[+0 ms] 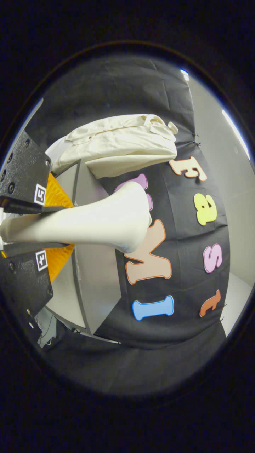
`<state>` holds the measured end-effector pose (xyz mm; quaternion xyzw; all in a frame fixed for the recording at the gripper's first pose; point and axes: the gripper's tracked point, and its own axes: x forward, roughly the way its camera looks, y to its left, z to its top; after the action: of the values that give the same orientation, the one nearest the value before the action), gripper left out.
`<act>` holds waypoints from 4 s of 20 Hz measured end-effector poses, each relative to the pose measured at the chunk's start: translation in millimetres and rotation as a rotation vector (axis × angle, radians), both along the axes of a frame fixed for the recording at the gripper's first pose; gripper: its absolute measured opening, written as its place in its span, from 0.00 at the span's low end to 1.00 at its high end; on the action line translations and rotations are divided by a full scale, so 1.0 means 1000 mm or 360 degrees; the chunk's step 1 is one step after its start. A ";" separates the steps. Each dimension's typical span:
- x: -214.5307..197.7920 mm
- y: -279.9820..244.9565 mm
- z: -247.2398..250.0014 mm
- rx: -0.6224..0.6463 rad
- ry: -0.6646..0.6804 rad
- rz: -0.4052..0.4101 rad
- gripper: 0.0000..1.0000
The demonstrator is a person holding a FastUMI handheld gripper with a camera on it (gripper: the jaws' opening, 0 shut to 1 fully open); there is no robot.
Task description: Iron the clothes twice with a garment steamer, once on the left side and once on the right side.
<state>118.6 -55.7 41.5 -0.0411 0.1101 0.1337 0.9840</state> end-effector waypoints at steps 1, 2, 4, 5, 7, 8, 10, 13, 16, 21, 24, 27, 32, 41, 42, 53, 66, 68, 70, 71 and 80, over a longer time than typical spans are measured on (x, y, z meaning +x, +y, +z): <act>-0.010 -0.001 -0.002 -0.0026 -0.0022 -0.0016 0.32; -0.020 0.000 -0.006 -0.0045 -0.0021 -0.0021 0.32; -0.041 0.017 -0.012 -0.0005 -0.0039 -0.0001 0.32; -0.047 0.023 -0.015 0.0000 -0.0048 0.0001 0.32; -0.059 0.045 -0.028 -0.0021 -0.0057 -0.0031 0.32; -0.062 0.055 -0.031 -0.0027 -0.0073 -0.0064 0.32; -0.066 0.087 -0.040 -0.0050 -0.0088 -0.0098 0.32; -0.068 0.140 -0.051 -0.0056 -0.0079 -0.0142 0.32; -0.071 0.195 -0.059 -0.0114 -0.0103 -0.0148 0.32; -0.072 0.286 -0.057 -0.0106 -0.0162 -0.0103 0.32; -0.068 0.331 -0.059 -0.0087 -0.0176 -0.0070 0.32; -0.059 0.368 -0.061 -0.0078 -0.0177 -0.0057 0.32; -0.033 0.421 -0.063 -0.0087 -0.0172 -0.0104 0.32; 0.014 0.496 -0.069 0.0059 -0.0075 -0.0076 0.32; 0.020 0.499 -0.071 0.0063 -0.0072 -0.0084 0.32; 0.042 0.492 -0.116 -0.0119 -0.0045 -0.0196 0.33; 0.033 0.469 -0.252 -0.0275 0.0252 -0.0138 0.33; 0.029 0.468 -0.272 -0.0308 0.0305 -0.0138 0.33; 0.025 0.471 -0.290 -0.0307 0.0355 -0.0137 0.33; 0.025 0.469 -0.298 -0.0315 0.0381 -0.0138 0.33; 0.000 0.457 -0.308 -0.0307 0.0483 -0.0091 0.33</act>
<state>118.7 400.9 -266.6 -0.1114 0.2709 0.0993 0.9510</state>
